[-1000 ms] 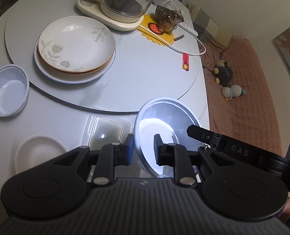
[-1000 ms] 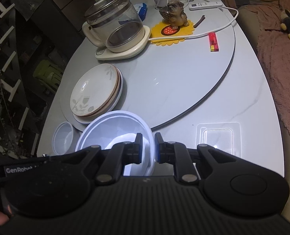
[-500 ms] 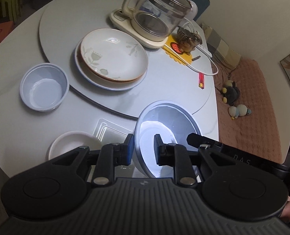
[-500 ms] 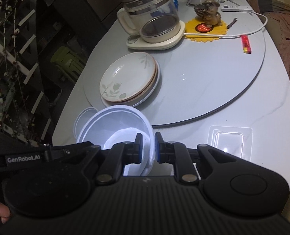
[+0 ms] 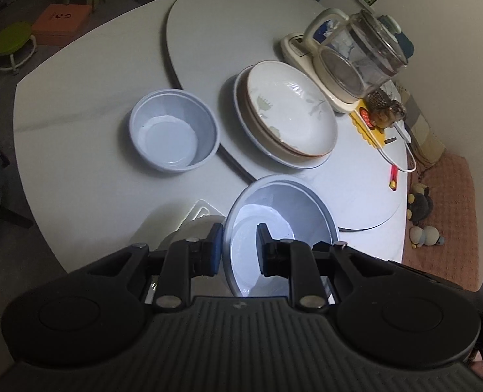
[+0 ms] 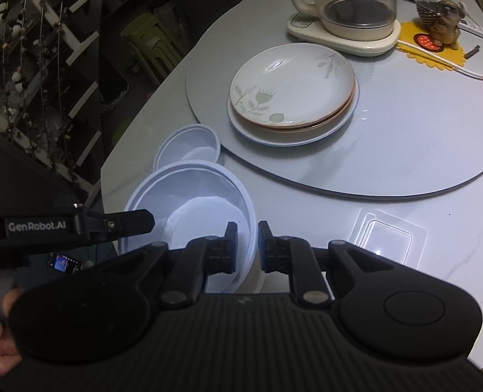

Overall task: Organize plates and bowls
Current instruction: 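Lift the light-blue bowl with both tools and carry it over the white bowl, then lower the light-blue bowl into the white bowl and open both tools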

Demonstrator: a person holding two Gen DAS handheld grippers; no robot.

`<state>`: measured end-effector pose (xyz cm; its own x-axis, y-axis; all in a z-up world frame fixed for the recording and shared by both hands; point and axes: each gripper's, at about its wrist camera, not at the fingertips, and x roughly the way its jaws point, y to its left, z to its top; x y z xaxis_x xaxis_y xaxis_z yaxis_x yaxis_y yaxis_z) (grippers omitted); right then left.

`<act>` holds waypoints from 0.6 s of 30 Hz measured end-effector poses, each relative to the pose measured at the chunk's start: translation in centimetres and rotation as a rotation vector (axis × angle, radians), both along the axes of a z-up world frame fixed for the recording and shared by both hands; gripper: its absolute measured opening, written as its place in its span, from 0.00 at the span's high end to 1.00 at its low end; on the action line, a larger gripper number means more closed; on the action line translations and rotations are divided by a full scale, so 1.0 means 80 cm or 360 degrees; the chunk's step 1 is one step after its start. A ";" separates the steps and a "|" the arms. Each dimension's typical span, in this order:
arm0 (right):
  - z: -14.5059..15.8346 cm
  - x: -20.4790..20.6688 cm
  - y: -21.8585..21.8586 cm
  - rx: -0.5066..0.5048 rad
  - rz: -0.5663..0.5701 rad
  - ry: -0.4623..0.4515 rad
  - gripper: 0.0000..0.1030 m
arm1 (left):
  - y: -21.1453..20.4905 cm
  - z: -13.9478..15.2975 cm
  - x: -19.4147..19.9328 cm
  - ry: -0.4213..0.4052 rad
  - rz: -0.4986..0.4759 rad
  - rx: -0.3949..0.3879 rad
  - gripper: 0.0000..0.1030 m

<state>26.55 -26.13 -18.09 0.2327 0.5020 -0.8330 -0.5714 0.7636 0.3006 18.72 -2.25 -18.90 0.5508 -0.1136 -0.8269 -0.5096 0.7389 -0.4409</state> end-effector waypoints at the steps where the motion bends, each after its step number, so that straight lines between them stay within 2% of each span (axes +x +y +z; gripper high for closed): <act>1: -0.004 -0.002 0.005 -0.0015 0.0014 0.0009 0.85 | 0.003 -0.005 -0.002 0.0018 0.0008 -0.0006 0.77; 5: -0.017 -0.007 0.021 -0.0074 0.0060 0.0026 0.83 | 0.010 -0.028 -0.007 0.0079 0.0018 -0.0034 0.76; 14: -0.048 -0.009 0.027 -0.0148 0.0059 0.0091 0.82 | 0.009 -0.064 0.002 0.0198 -0.0042 -0.0012 0.76; 16: -0.051 -0.011 0.029 -0.0146 0.0062 0.0097 0.82 | 0.011 -0.067 0.005 0.0216 -0.0049 -0.0009 0.70; 18: -0.054 -0.012 0.032 -0.0150 0.0077 0.0114 0.78 | 0.013 -0.068 0.007 0.0236 -0.0045 0.0002 0.50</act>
